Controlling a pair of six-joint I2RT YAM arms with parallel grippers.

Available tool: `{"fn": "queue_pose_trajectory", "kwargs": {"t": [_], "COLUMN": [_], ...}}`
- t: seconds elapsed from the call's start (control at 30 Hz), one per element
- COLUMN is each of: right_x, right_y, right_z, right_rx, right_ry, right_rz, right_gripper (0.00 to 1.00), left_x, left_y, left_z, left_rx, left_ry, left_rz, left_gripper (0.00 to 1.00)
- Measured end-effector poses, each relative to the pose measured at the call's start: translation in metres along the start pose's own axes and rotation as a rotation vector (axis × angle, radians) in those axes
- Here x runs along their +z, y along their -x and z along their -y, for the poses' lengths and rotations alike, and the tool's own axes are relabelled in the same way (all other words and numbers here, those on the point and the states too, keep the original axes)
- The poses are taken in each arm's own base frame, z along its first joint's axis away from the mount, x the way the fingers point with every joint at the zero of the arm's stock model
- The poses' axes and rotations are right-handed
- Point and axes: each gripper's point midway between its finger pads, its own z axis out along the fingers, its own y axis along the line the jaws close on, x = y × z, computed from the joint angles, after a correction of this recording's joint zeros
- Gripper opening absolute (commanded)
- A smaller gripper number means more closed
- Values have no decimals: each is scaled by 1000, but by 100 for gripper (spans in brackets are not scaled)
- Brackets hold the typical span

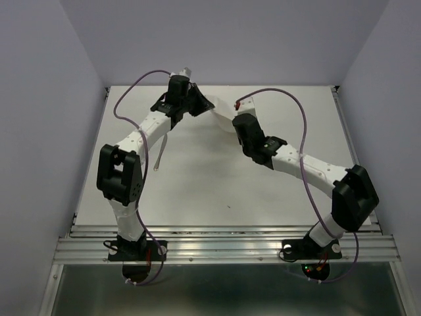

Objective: Fold the napkin into a case and place the utensils inside
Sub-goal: Turn over the upper triangle folded napkin at the center of the board.

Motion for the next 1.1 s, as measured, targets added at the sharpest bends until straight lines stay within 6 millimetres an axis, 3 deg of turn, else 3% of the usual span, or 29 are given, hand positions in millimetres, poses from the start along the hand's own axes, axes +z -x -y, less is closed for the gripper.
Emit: {"fn": "queue_pose_trajectory", "kwargs": {"t": [0.07,0.13,0.23,0.27,0.3,0.37,0.43,0.53,0.7,0.9,1.0,1.1], "right_x": [-13,-18,-16,-16,-17,-25,-34,-42,-52,-57,-51,-27], "right_y": [7,-7,-60,-85,-109,-132,-145,-154,-159,-162,-155,-133], "right_z": [3,1,-14,-20,-27,-37,-47,-56,-66,-70,-63,-42], "right_rx": [4,-10,-73,-105,-130,-154,-164,-159,-125,-92,-71,-9], "right_ry": [15,22,40,57,74,110,146,177,207,204,176,110], "right_rz": [40,32,-66,-115,-163,-211,-232,-250,-260,-270,-263,-249], "right_gripper": [1,1,1,1,1,1,1,1,1,1,1,1], "left_x": [-13,-20,-23,-23,-23,-31,-38,-43,-50,-47,-36,-12], "left_y": [-3,-18,-73,-87,-113,-152,-174,-176,-163,-166,-156,-131], "left_z": [5,-3,-52,-64,-88,-122,-140,-144,-132,-140,-132,-108], "left_rx": [27,44,32,24,8,-19,-28,-16,29,29,28,42], "left_ry": [-44,-66,-19,1,36,97,131,131,79,94,93,59], "left_rz": [3,-10,-118,-150,-204,-293,-339,-334,-274,-281,-283,-259], "left_gripper": [0,0,0,0,0,0,0,0,0,0,0,0]}}
